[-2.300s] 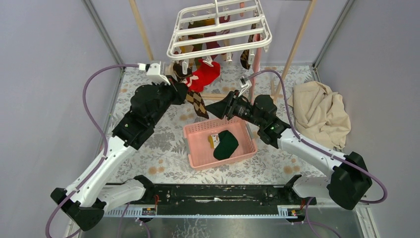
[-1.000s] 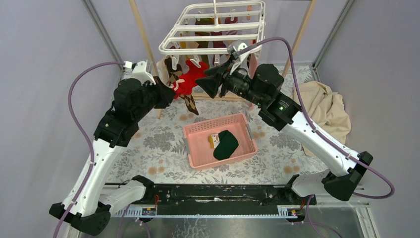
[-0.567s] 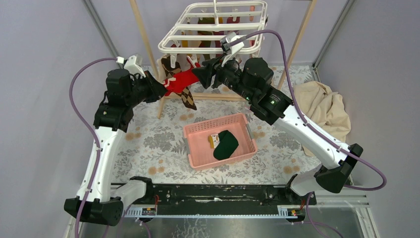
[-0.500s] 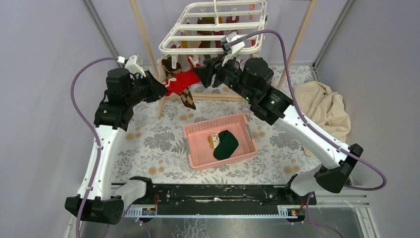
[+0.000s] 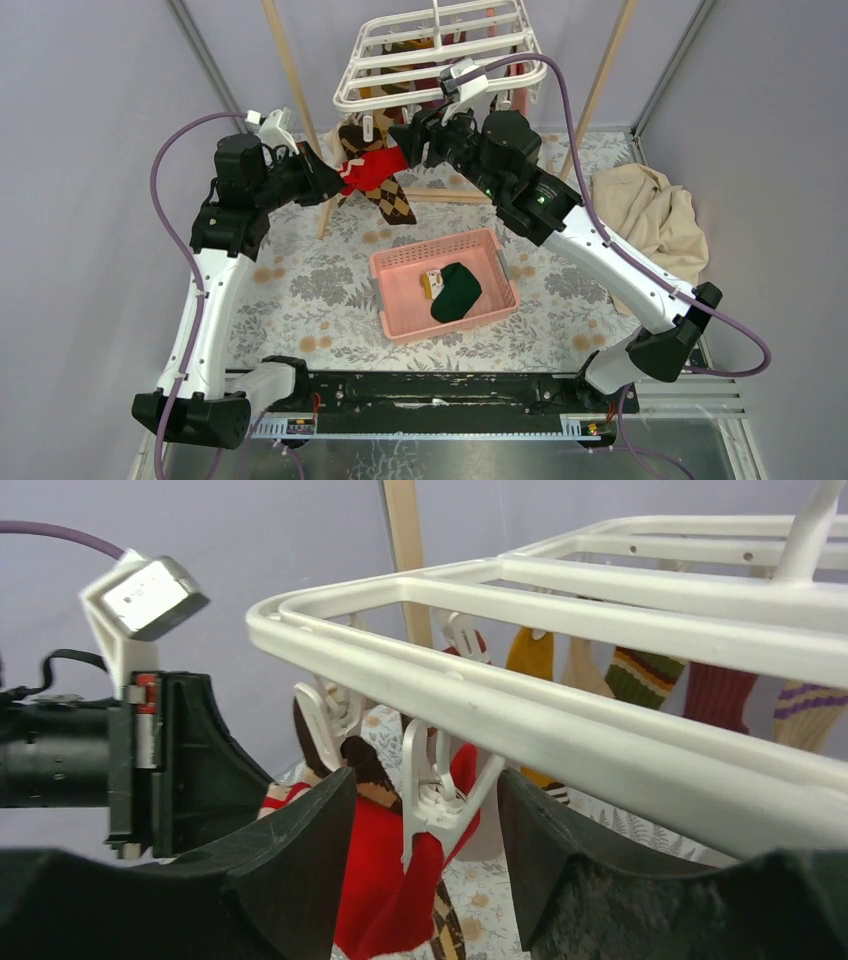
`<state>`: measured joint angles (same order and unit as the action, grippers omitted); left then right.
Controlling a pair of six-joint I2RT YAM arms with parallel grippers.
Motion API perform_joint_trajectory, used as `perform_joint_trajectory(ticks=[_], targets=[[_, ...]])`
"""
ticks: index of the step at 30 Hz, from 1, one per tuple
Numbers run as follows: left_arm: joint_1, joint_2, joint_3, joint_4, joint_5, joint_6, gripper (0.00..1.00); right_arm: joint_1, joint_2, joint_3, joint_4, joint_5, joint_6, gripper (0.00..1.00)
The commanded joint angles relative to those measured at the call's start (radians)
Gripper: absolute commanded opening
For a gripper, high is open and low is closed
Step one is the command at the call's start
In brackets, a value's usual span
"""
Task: Remove the socks clipped to the hanger
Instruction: Remove the sock from the hanger.
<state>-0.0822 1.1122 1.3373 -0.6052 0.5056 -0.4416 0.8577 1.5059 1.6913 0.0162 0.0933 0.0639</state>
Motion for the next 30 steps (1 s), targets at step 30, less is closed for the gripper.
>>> perform_joint_trajectory(ticks=[30], targets=[[0.01,-0.025,-0.019,0.044,0.079,0.007,0.16,0.003,-0.016,0.003,0.149,0.19,-0.031,0.64]])
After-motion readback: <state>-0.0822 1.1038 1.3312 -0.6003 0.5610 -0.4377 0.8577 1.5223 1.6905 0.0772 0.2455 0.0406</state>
